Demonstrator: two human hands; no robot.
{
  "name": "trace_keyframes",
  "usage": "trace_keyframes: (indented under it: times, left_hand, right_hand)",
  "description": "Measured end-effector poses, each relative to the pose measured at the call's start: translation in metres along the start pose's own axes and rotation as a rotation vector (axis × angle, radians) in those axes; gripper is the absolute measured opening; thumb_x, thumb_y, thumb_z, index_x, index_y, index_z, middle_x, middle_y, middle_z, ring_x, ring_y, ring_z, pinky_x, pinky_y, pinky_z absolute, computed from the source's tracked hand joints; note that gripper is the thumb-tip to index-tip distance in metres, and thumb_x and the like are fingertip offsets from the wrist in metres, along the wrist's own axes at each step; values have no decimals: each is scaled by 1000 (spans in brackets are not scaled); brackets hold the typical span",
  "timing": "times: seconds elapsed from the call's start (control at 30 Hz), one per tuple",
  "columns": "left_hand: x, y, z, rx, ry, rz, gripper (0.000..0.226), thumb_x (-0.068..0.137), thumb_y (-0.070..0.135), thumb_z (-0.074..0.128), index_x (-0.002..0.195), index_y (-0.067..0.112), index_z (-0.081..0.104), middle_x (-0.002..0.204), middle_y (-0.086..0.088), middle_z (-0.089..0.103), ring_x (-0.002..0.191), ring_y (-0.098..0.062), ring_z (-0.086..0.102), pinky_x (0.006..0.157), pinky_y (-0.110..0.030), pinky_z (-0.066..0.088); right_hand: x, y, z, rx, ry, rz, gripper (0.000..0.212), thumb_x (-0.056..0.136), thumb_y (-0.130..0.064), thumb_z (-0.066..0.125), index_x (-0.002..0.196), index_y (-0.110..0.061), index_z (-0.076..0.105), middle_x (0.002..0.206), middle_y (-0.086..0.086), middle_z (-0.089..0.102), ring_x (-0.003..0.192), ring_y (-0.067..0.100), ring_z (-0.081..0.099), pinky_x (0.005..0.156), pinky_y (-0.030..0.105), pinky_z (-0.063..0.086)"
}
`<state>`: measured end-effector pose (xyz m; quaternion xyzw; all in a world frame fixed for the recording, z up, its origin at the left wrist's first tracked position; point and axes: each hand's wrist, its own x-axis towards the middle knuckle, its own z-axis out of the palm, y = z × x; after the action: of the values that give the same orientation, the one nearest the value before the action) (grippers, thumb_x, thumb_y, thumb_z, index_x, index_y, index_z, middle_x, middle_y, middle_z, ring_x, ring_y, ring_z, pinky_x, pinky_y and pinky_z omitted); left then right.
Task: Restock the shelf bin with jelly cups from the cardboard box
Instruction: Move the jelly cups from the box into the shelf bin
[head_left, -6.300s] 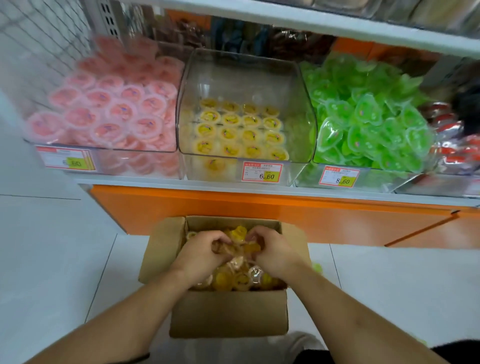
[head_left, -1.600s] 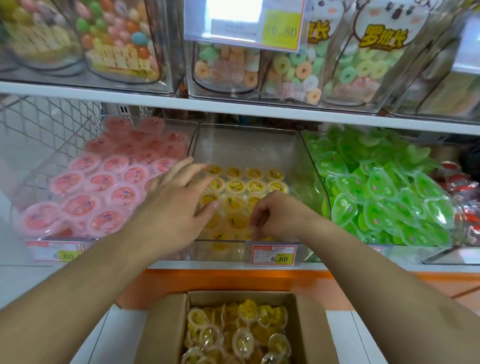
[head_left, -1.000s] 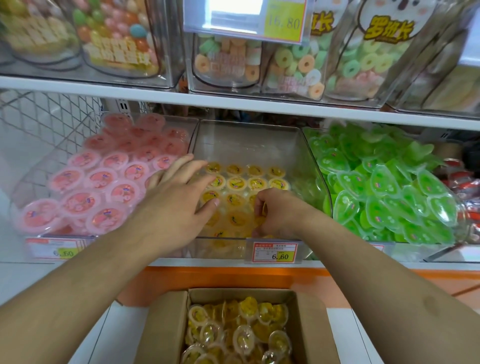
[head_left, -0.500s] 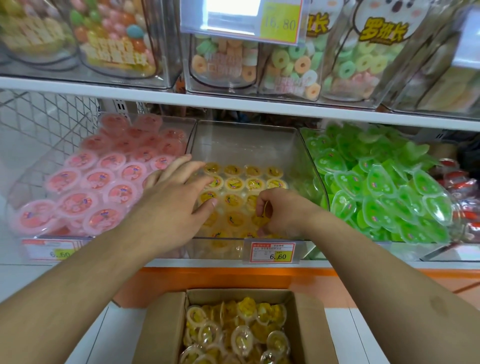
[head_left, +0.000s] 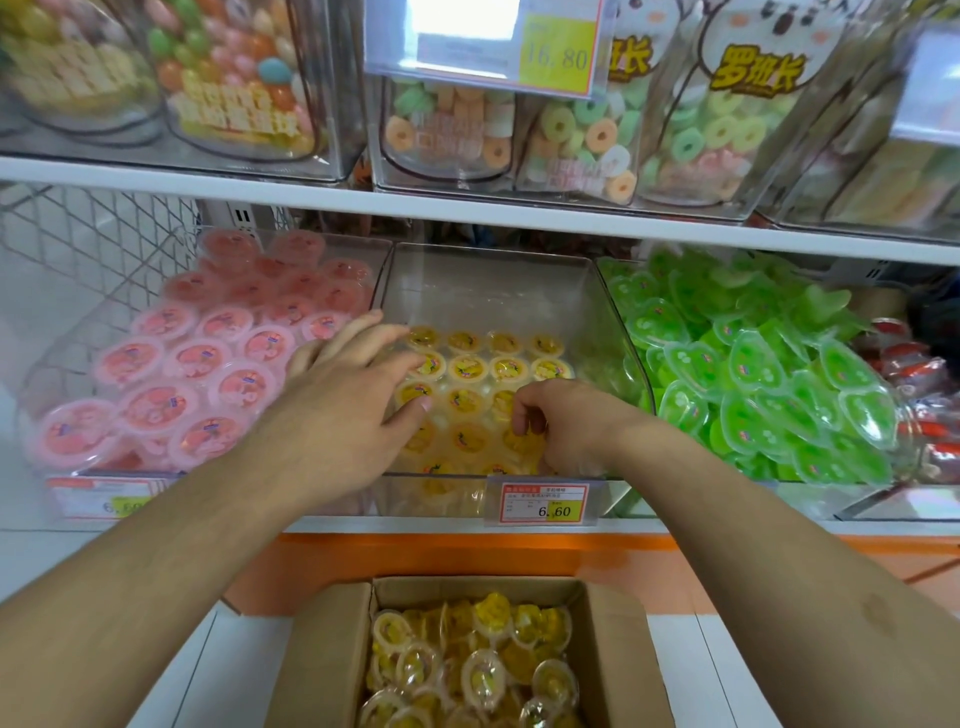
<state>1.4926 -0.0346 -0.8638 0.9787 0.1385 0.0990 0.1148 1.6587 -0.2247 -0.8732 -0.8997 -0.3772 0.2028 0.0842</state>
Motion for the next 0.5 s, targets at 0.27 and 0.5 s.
trace_keyframes:
  times: [0.27,0.5]
  left_hand:
    - [1,-1,2,11,-3,1,53,101,59,42,147,35,50,166,16,24,157,-8,0,123,-47,9]
    - [0,1,0,16,-2,2,52,101,58,43,147,35,49,167,16,23,157,-8,1,123,-47,8]
  right_hand:
    - [3,1,0,-53,16,17,39,71,-5,83,97,-27,64,90,-14,50,85,13,53,57,21,37]
    - [2,3,0,-24,21,10,36,74,-5,83,98,-27,66,96,-11,55,92,17,59,69,27,49]
